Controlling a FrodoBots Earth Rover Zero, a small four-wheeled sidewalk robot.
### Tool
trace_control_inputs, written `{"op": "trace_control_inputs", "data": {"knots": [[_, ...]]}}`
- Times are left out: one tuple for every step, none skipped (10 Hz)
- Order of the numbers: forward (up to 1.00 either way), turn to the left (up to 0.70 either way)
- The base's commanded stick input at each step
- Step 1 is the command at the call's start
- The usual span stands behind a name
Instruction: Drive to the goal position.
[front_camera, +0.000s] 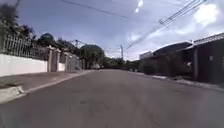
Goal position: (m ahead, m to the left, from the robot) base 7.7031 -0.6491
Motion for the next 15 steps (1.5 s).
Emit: {"op": "trace_control_inputs", "data": {"knots": [[0.45, 0.00], [0.45, 0.00], [0.45, 0.00], [0.45, 0.00], [0.45, 0.00], [0.45, 0.00], [0.45, 0.00], [0.45, 0.00], [0.45, 0.00], [0.45, 0.00], [0.45, 0.00], [0.45, 0.00], [0.45, 0.00], [0.45, 0.00], [0.45, 0.00]]}}
